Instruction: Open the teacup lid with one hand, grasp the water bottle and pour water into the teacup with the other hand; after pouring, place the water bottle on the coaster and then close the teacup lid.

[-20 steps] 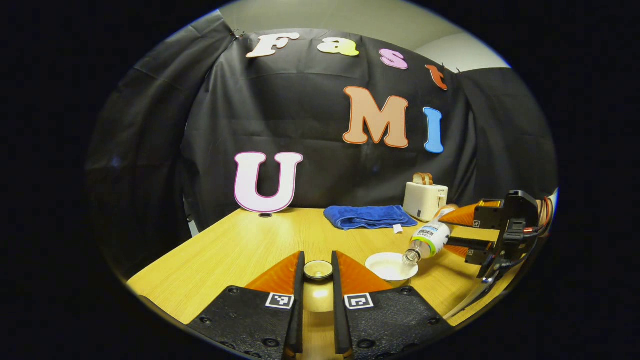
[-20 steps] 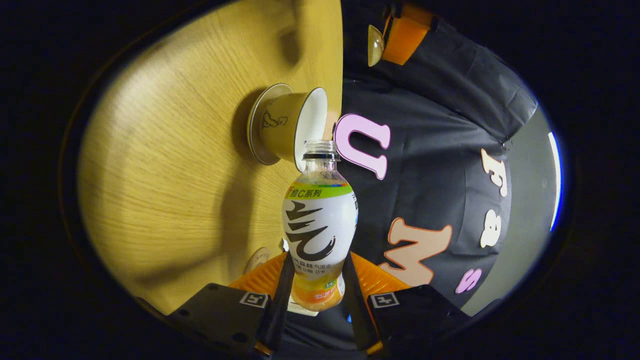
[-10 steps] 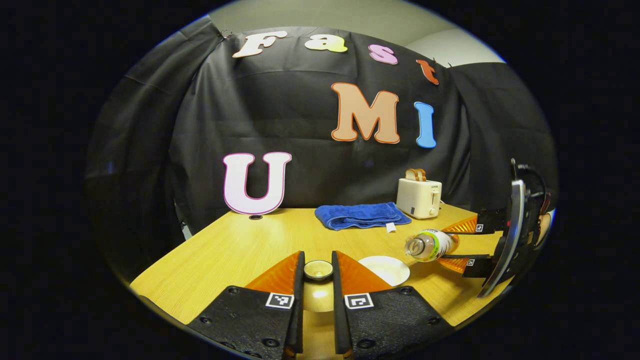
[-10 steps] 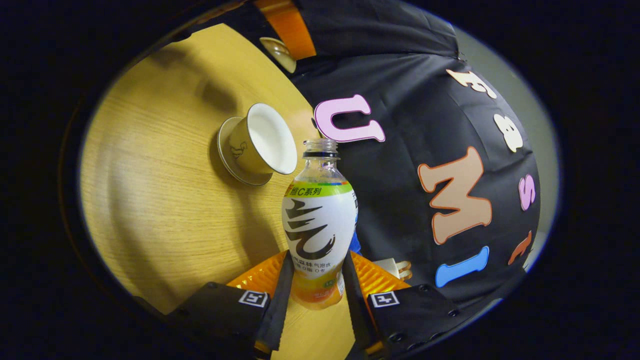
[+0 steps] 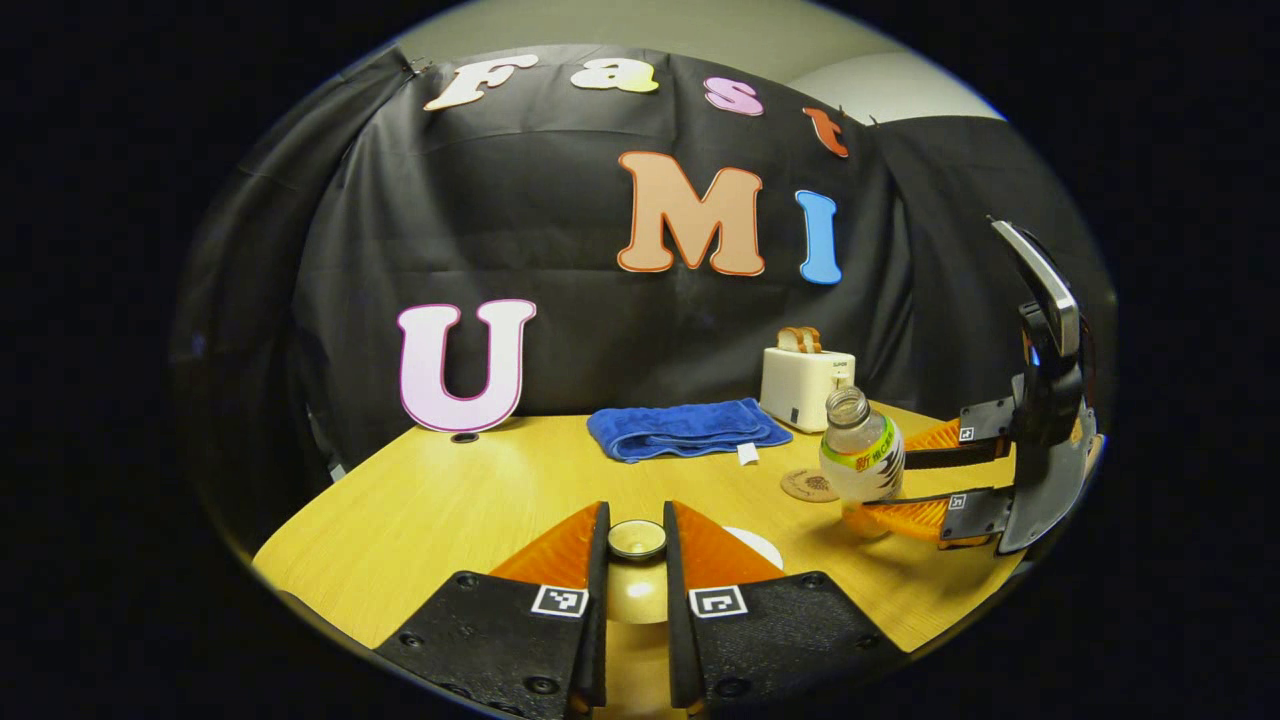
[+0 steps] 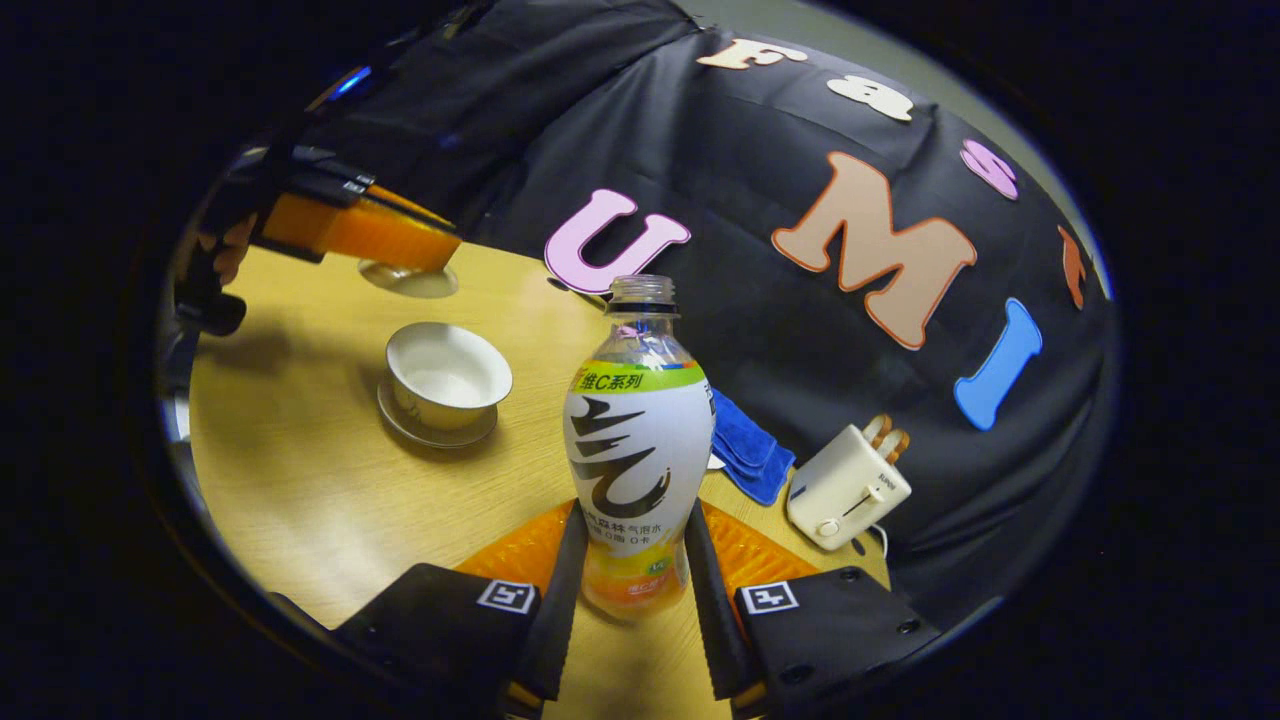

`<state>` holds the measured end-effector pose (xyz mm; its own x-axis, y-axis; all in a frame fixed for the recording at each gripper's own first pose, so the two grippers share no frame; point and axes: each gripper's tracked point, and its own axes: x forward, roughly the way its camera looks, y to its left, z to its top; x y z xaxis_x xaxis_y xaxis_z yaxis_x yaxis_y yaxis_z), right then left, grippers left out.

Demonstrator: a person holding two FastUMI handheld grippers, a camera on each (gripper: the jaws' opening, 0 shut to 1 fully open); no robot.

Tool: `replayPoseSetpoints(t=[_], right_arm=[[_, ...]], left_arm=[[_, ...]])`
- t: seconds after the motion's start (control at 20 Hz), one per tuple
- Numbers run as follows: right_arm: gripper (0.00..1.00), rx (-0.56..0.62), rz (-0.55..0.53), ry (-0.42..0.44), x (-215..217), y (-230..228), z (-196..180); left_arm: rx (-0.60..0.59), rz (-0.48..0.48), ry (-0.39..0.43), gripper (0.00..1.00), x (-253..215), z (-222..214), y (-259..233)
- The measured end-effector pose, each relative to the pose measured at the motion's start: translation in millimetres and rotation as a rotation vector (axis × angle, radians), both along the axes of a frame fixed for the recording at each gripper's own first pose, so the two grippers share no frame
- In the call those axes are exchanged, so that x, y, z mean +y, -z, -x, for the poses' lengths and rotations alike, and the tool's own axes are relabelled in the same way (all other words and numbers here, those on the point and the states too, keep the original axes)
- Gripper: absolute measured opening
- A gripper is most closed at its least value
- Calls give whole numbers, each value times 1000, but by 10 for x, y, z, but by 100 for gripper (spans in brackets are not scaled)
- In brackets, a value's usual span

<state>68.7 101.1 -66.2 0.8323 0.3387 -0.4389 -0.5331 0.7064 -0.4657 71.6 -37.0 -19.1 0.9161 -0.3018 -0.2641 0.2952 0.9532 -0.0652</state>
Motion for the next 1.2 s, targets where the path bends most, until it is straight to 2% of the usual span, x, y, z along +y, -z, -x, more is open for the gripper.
replayPoseSetpoints(t=[0.2, 0.55, 1.2], right_arm=[[60, 29, -80, 57, -120, -56, 40], [58, 50, -164, 104, -293, -114, -73], [59, 46, -225, 129, -309, -252, -118]], left_arm=[[5, -15, 29, 22, -186, -65, 75], [34, -34, 64, 22, -454, -151, 275], [37, -51, 78, 23, -540, -140, 471]])
